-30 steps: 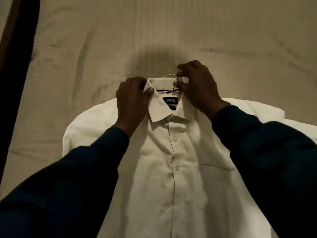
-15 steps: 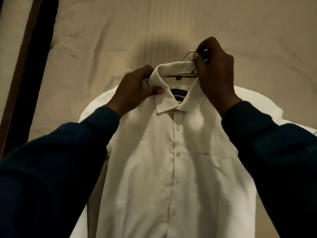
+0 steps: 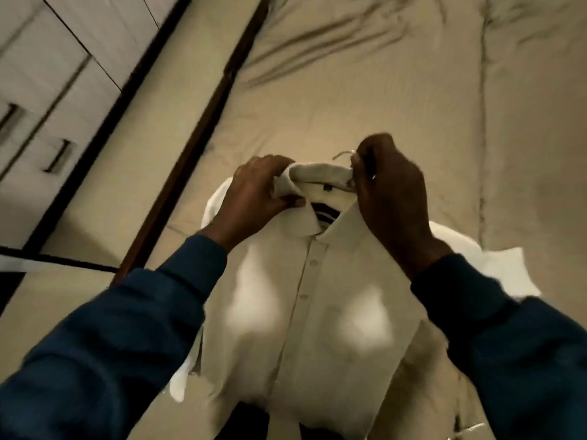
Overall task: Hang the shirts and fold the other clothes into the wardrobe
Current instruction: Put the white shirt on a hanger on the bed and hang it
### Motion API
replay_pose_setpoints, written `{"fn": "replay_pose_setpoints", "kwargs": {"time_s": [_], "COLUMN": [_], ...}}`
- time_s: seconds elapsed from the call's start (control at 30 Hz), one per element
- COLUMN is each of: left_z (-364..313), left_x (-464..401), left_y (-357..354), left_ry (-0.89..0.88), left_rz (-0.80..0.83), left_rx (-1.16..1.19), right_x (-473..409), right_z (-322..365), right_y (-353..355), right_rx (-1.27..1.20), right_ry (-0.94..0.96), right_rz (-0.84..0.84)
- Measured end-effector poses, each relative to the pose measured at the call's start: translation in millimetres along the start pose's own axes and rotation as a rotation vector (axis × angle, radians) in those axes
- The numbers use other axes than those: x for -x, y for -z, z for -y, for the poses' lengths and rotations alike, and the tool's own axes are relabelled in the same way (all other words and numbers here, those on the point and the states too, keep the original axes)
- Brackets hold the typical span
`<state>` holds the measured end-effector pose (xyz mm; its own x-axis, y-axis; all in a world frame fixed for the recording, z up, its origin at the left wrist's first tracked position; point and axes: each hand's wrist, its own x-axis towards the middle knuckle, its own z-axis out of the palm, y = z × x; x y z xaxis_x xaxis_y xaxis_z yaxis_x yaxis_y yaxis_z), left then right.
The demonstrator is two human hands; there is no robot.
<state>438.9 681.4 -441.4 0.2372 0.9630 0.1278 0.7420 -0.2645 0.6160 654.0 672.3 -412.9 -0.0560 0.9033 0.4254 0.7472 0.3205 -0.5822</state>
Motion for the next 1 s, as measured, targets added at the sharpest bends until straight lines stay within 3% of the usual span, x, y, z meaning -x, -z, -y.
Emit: {"fn": "replay_pose_setpoints", "kwargs": {"time_s": [0.13,0.23,0.4,0.63,0.73,0.9,1.0], "left_z": [-53,-90,-128,-176,-193,-212,-215], "left_x": [40,78,131,201,230,273,293], "left_y": [61,109,180,251,279,313,331], "left_ry": [-0.119,-0.078,-0.086,-0.171,-0.169,-0.210,-0.211], "left_rz": [0.027,0.013,-0.190,-0.621,-0.715,-0.558,-0.590], "left_rx": [-0.069,0.037,0.079,-0.019,0.052,0.108,0.148], "right_x": [17,16,14,39,58,75,79], "right_z": [69,119,203,335,378,426,441], "right_y": [51,86,139,190,202,219,229], "right_rx": [0.023,-0.058,-0.026,-0.189,-0.166,-0.111,-0.149], "right_ry": [0.071,0.105,0.275,0.380,0.488,0.549,0.562], "right_rz": [0.002,0.010,-0.027,0.046,0.004,0.108,0.099]}}
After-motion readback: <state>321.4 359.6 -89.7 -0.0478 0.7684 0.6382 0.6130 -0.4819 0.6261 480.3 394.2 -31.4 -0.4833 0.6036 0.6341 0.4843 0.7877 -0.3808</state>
